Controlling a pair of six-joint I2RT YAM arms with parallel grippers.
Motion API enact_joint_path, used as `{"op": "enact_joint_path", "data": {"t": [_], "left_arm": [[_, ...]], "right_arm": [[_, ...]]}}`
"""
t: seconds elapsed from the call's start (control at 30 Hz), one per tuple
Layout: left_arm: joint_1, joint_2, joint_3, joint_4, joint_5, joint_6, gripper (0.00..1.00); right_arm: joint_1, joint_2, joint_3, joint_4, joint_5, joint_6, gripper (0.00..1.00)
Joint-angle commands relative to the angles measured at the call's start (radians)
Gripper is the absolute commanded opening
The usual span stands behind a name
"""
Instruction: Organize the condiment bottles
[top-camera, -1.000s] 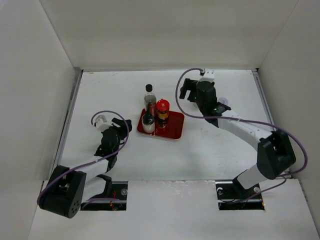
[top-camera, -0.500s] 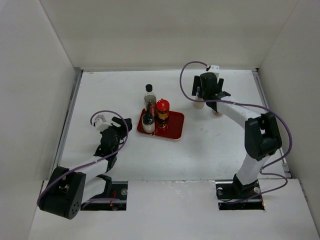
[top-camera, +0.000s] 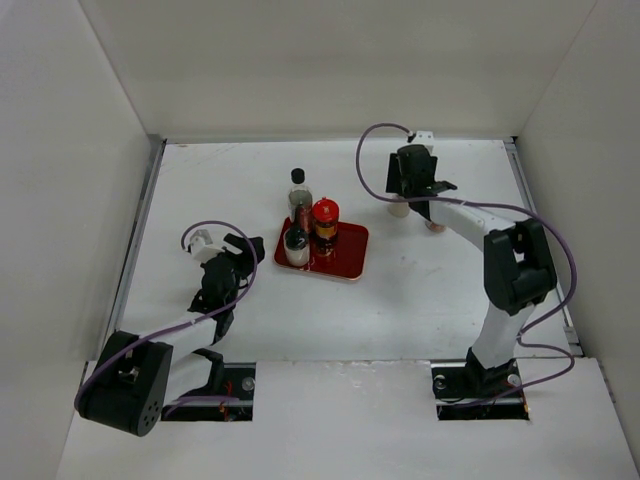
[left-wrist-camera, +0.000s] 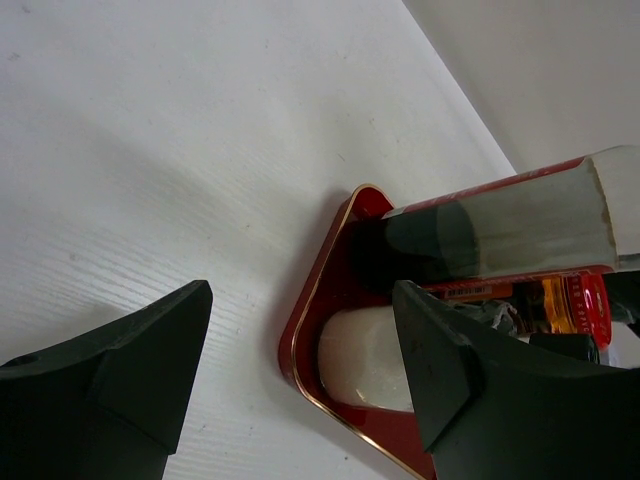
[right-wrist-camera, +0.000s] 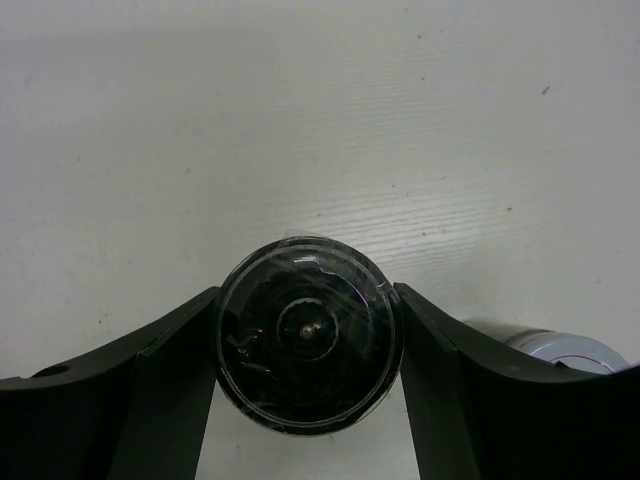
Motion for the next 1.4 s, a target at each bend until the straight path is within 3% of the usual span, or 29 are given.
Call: {"op": "enact_joint_path", "data": {"t": [0.0,0.27,0.47,0.7,1.17,1.37], "left_arm": [[0.005,-0.022,0.007,0.055,0.013,-0.002,0.72],[-0.004,-0.018,0.01,0.056,0.011,-0.002,0.72],[-0.006,-0.005,0.014,0.064,0.014,-0.003,0.72],[-0.007,-0.019,0.007,0.064,0.007,-0.002,0.72],[-0.006,-0.025,0.006,0.058,0.004,0.0,0.72],[-0.009,-0.019,0.007,0.061,0.005,0.0,0.71]], "right_arm": [[0.027,-0.129,-0.031,0.097,0.05,0.0,0.5],[0.232,-0.437,-0.294,0.137,0.076,0.052,0.51],[0.416,-0.517,-0.332,0.136,0.08,0.057,0.51],[0.562,-0.398,-0.323,0.364,0.085,0.058,0.51],[0.602,-0.192,-0.312,0.535,0.166,0.018,0.54],[0.617,-0.173,-0.317,0.521,0.154,0.024,0.77]]}}
